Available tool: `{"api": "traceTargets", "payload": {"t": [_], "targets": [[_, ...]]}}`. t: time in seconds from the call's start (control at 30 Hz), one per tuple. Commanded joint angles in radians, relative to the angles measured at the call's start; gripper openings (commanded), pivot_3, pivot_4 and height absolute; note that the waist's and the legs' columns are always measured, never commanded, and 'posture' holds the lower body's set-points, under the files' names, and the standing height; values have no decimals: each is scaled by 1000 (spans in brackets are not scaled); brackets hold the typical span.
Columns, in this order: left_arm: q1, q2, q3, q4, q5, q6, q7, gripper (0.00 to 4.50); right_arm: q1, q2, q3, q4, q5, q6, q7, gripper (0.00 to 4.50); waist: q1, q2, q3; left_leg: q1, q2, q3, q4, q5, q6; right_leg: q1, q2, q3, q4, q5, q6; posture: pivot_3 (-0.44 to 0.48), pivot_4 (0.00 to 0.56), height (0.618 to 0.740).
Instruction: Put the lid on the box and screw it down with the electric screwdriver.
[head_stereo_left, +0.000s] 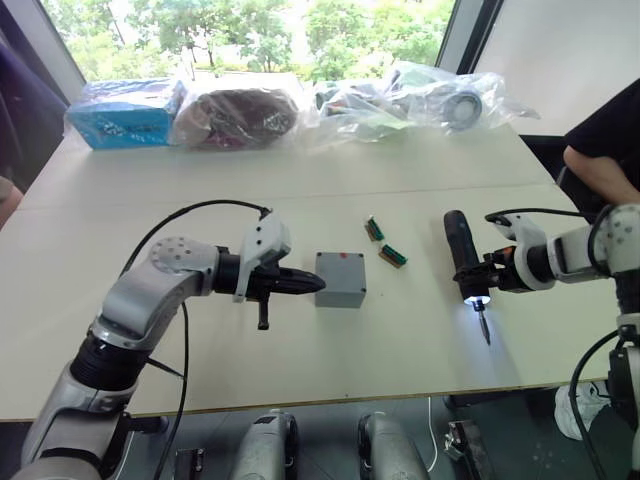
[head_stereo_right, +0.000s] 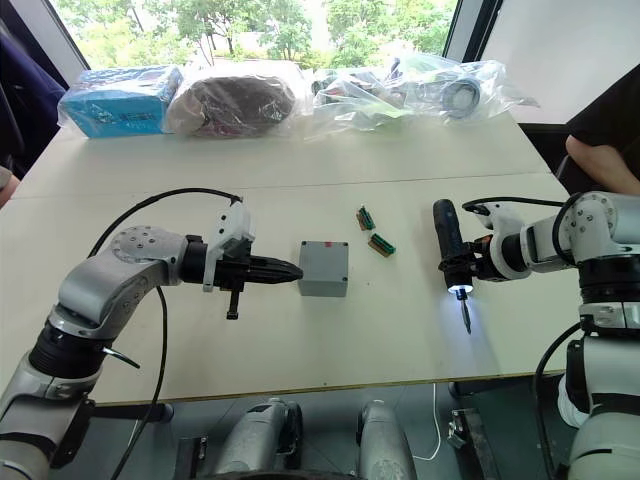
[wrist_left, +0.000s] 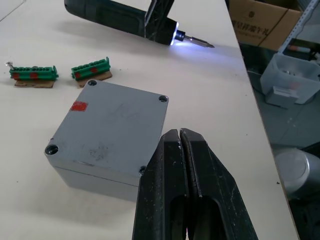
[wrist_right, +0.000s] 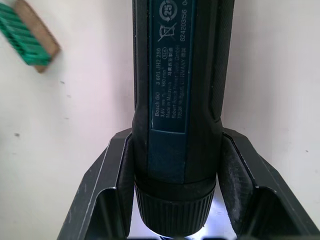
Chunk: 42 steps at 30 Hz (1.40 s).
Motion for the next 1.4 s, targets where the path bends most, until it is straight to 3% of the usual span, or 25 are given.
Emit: {"api": "traceTargets", "payload": {"t": [0.03,0.13,0.4,0.53,0.67,0.77,0.83,1.0,1.4], "targets": [[-6,11,16,-12,-12,-3,5,0,-47,-11,-5,-13,-53,6,33,2961,0,0,0,0,0,0,0,0,0,0,0,0,0,0,0,0,150,740],[-15,14,31,8,-14,-4,8,0,-52,-15,19,-32,-107,-10,51,4059,1,0,0,0,0,0,0,0,0,0,0,0,0,1,1,0,150,740],[-34,41,93,74,-24,-15,7,0,-67,-1,-89,-163,-145,-71,103,4059,0,0,0,0,0,0,0,0,0,0,0,0,0,2,3,0,150,740],[-60,34,163,154,-41,-3,37,0,-30,70,-247,-392,-121,-196,76,4059,0,0,0,0,0,0,0,0,0,0,1,0,0,2,4,0,150,740],[-32,19,134,170,-18,-16,57,0,138,117,-225,-694,-113,-300,101,4059,5,-2,-1,0,0,-2,0,0,0,1,1,-1,0,2,4,0,150,740],[-18,5,95,188,22,-42,72,0,202,224,-270,-790,-34,-282,98,4059,2,-2,0,1,0,-1,1,0,0,2,1,0,0,2,5,0,150,740],[-17,0,55,208,66,-70,76,0,267,256,-237,-863,-29,-303,103,4059,3,-2,0,0,0,0,2,0,0,2,0,1,0,3,7,0,150,740],[-18,-13,-33,246,144,-142,58,0,419,217,-91,-964,-103,-455,192,4059,16,-3,0,1,0,-1,3,0,0,3,0,1,1,3,7,0,150,740],[-65,-121,-98,360,236,-242,72,0,519,174,116,-955,-256,-635,290,4059,22,-3,0,1,0,-1,4,0,0,3,1,1,1,3,7,0,150,740]]}}
